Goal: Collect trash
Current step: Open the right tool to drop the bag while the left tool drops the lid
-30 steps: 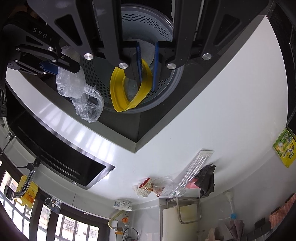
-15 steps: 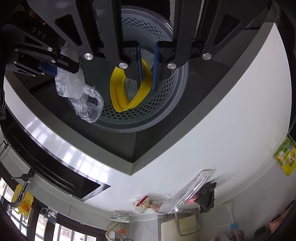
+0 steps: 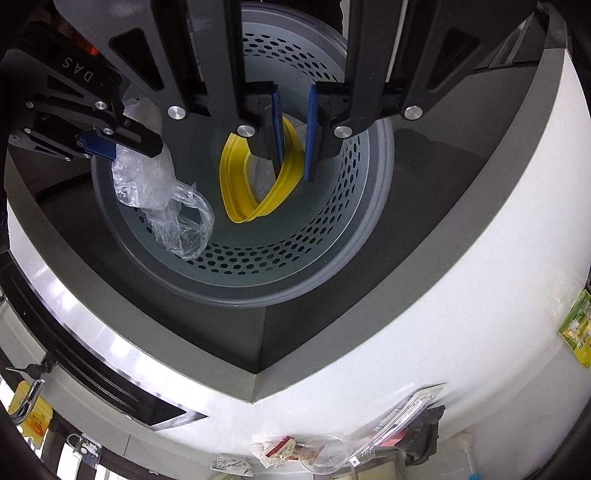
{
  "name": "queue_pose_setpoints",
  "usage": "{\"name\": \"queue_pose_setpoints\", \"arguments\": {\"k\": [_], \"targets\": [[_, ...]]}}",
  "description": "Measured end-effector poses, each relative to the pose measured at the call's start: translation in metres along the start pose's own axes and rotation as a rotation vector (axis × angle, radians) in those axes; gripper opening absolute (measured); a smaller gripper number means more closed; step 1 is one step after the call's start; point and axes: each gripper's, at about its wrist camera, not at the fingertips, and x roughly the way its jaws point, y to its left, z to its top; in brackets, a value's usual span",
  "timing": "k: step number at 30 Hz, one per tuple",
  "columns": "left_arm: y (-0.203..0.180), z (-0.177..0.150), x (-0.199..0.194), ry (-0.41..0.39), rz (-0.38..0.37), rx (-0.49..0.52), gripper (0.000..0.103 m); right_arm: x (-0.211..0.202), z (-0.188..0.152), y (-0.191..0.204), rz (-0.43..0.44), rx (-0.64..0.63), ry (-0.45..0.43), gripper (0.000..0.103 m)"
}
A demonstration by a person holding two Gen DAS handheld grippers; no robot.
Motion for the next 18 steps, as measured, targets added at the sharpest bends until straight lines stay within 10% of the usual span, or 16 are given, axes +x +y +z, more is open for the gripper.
{"name": "queue_pose_setpoints", "arguments": {"k": [8,15,18], "targets": [[0.006,0.005,0.005,0.013,0.01,-0.027,0.016,-0.001,0.002,-0.002,0.004,-0.001,0.0,0.03],[0.01,0.006,-0.006,-0.02,0.033,-0.04,0.064,-0.003,0.005,0.0,-0.002,-0.006,-0.004,0.043],[0.011,0.007,-0.012,-0.03,0.042,-0.036,0.064,-0.005,0.006,-0.001,-0.008,-0.002,-0.017,0.046]]}}
